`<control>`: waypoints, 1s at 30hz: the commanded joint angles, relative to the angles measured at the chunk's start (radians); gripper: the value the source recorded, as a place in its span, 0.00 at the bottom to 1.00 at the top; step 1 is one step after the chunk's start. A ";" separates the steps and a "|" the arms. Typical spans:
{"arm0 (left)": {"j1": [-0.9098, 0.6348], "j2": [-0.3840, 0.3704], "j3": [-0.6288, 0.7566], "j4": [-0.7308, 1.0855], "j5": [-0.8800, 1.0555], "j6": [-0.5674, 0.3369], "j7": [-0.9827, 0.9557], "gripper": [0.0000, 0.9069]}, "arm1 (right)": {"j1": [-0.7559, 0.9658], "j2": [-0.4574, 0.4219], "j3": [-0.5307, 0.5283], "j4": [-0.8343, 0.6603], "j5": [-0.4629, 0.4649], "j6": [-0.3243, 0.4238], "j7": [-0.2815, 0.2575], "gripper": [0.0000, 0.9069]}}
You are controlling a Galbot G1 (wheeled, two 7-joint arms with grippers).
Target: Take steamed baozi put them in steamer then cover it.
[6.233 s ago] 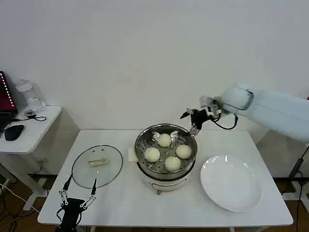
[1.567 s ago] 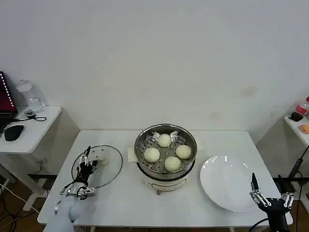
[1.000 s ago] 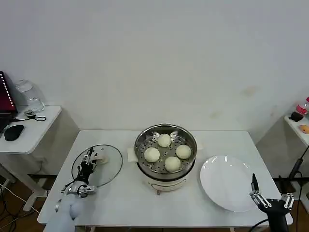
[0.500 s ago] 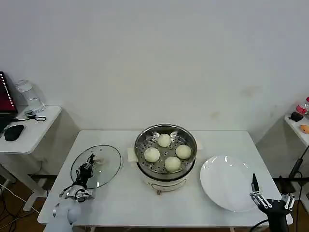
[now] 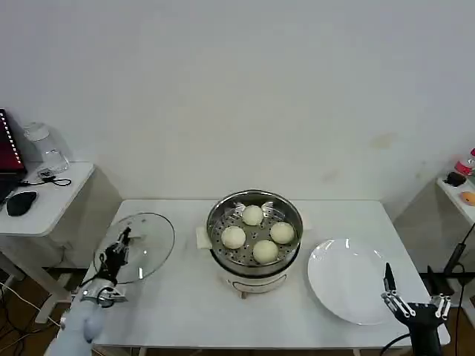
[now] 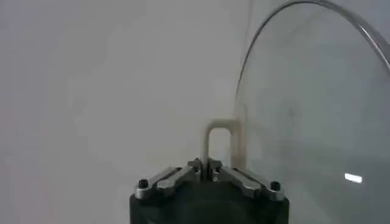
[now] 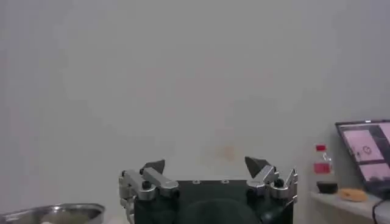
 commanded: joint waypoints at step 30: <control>-0.174 0.439 0.432 -0.869 -0.370 0.748 0.433 0.00 | 0.043 0.028 -0.016 -0.005 -0.027 -0.031 -0.016 1.00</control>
